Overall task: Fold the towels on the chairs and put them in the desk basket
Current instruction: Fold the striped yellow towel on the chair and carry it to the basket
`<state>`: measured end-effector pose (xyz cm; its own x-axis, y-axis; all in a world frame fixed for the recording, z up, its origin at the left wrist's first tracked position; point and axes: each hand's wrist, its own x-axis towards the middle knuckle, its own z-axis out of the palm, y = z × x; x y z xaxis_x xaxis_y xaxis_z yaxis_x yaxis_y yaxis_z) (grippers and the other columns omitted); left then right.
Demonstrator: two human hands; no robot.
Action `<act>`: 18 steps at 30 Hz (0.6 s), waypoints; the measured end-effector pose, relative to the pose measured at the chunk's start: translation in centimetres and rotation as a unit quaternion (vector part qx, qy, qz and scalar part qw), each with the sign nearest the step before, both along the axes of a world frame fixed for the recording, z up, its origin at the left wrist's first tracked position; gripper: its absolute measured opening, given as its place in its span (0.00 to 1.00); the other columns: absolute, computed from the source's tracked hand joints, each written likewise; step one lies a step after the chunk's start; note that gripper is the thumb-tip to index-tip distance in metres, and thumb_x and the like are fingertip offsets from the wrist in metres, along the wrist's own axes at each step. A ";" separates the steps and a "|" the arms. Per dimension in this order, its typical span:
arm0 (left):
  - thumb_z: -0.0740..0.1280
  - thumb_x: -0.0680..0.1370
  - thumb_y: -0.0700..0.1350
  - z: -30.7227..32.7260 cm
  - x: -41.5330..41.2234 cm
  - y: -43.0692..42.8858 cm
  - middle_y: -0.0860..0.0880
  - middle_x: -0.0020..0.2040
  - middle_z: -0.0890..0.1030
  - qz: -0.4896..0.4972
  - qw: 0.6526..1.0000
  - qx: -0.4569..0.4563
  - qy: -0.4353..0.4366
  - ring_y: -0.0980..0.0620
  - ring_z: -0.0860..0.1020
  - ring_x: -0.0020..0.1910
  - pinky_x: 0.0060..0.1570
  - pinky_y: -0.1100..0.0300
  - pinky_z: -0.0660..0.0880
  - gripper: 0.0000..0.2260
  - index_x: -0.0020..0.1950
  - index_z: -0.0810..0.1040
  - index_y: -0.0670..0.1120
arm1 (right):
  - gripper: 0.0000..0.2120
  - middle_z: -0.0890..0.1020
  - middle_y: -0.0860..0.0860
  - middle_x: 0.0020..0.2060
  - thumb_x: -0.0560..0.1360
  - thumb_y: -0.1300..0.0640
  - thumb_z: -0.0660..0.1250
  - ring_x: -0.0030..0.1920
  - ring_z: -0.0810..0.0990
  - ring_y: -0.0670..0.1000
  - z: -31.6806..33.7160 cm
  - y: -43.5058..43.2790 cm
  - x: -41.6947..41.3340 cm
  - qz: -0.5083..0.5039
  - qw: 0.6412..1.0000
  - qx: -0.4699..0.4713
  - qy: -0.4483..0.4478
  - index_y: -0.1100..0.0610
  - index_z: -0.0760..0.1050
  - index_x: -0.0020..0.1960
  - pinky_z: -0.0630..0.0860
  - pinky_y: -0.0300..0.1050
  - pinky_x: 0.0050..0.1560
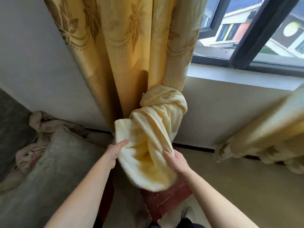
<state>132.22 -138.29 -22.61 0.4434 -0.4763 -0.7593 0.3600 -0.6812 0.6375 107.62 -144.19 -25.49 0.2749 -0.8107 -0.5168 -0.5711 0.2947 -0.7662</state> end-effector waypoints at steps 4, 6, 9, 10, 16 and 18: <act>0.74 0.72 0.54 0.6 0.9 1.7 0.42 0.52 0.85 -0.037 0.996 -0.028 0.080 0.43 0.83 0.52 0.55 0.50 0.78 0.22 0.61 0.81 0.44 | 0.18 0.84 0.50 0.52 0.76 0.39 0.61 0.54 0.81 0.52 0.7 -0.4 0.3 0.020 0.999 -0.029 0.017 0.50 0.79 0.55 0.76 0.49 0.56; 0.74 0.73 0.51 1.1 0.8 2.5 0.42 0.52 0.85 -0.030 0.997 -0.035 0.055 0.44 0.83 0.53 0.55 0.51 0.77 0.19 0.60 0.81 0.44 | 0.25 0.85 0.51 0.52 0.70 0.35 0.62 0.55 0.82 0.54 0.6 -2.2 -0.7 0.001 0.999 -0.032 -0.026 0.52 0.81 0.56 0.78 0.53 0.59; 0.73 0.75 0.43 1.6 -0.7 3.9 0.41 0.53 0.84 -0.007 0.999 -0.029 0.042 0.43 0.82 0.53 0.47 0.53 0.78 0.20 0.65 0.77 0.39 | 0.21 0.87 0.52 0.49 0.71 0.39 0.69 0.52 0.85 0.55 3.1 -4.3 -2.7 -0.018 0.997 -0.013 -0.079 0.53 0.83 0.54 0.80 0.57 0.59; 0.72 0.75 0.42 1.8 -1.5 4.3 0.41 0.55 0.83 0.006 0.999 -0.020 0.033 0.43 0.81 0.52 0.44 0.53 0.77 0.21 0.66 0.75 0.38 | 0.16 0.87 0.52 0.48 0.75 0.43 0.70 0.50 0.85 0.54 4.2 -4.5 -3.6 -0.011 0.997 -0.008 -0.078 0.55 0.83 0.53 0.80 0.56 0.58; 0.71 0.76 0.44 5.0 -7.4 4.3 0.41 0.54 0.75 0.120 0.979 -0.023 -0.164 0.44 0.75 0.50 0.49 0.55 0.73 0.20 0.63 0.69 0.39 | 0.10 0.87 0.56 0.41 0.78 0.57 0.69 0.38 0.85 0.53 8.9 -6.5 -8.8 -0.060 0.980 0.055 -0.184 0.63 0.81 0.54 0.83 0.48 0.40; 0.72 0.74 0.44 7.0 -8.5 3.4 0.41 0.56 0.75 0.152 0.969 -0.063 -0.182 0.43 0.76 0.52 0.50 0.53 0.74 0.21 0.62 0.69 0.40 | 0.11 0.87 0.58 0.44 0.79 0.57 0.66 0.41 0.86 0.54 11.7 -7.5 -10.0 -0.081 0.960 0.095 -0.250 0.63 0.81 0.55 0.83 0.47 0.40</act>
<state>123.73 -134.88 -15.65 0.8050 -0.3608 -0.4709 0.2680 -0.4870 0.8313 97.63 -151.66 -13.74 0.4054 -0.7677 -0.4963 -0.0806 0.5108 -0.8559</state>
